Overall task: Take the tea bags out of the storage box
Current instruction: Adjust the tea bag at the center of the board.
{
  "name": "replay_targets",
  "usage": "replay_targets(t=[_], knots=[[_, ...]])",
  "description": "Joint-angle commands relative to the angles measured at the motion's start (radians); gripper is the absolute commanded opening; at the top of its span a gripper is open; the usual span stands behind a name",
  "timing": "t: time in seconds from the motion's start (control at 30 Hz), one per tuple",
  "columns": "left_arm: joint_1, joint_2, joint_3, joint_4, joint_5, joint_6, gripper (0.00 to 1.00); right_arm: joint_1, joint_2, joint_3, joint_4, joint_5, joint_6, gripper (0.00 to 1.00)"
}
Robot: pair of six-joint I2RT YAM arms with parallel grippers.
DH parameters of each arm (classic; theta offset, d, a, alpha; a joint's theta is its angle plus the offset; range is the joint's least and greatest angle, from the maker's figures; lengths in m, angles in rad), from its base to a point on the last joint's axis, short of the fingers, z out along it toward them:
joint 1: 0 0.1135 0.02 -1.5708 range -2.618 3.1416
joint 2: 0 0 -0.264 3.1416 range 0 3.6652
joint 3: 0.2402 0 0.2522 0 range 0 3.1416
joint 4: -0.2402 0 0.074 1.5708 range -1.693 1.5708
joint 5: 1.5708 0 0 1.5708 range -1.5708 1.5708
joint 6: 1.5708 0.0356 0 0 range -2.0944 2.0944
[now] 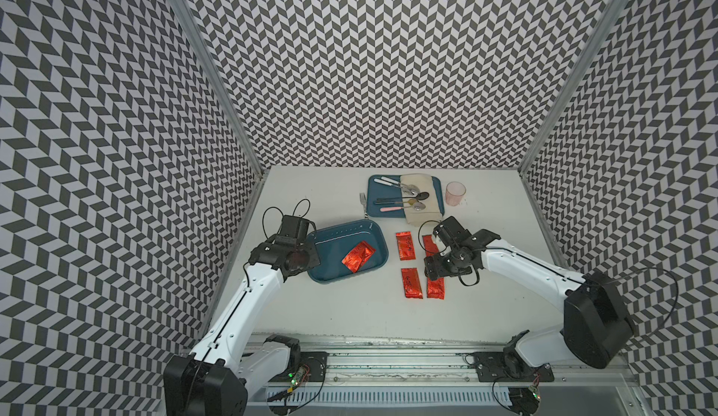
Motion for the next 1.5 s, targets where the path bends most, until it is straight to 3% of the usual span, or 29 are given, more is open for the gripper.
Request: replay_targets(t=[0.0,0.17,0.43,0.7,0.9,1.47], knots=[[-0.007,-0.017,-0.002,0.023,0.009,0.000,0.00,0.021,0.042,-0.024,0.054,0.018,0.024,0.91],[-0.007,-0.017,-0.002,0.024,0.008,0.001,0.00,0.050,0.090,-0.046,0.093,0.041,0.037,0.90],[-0.007,-0.021,-0.002,0.021,0.007,0.001,0.00,0.055,0.126,-0.068,0.112,0.077,0.035,0.76],[-0.008,-0.022,-0.002,0.022,0.009,0.001,0.00,0.054,0.151,-0.072,0.124,0.097,0.027,0.71],[-0.008,-0.022,-0.002,0.021,0.007,0.000,0.00,0.049,0.147,-0.062,0.118,0.099,0.022,0.61],[-0.009,-0.022,-0.001,0.021,0.005,-0.001,0.00,0.002,0.114,-0.080,0.109,0.096,0.043,0.61]])
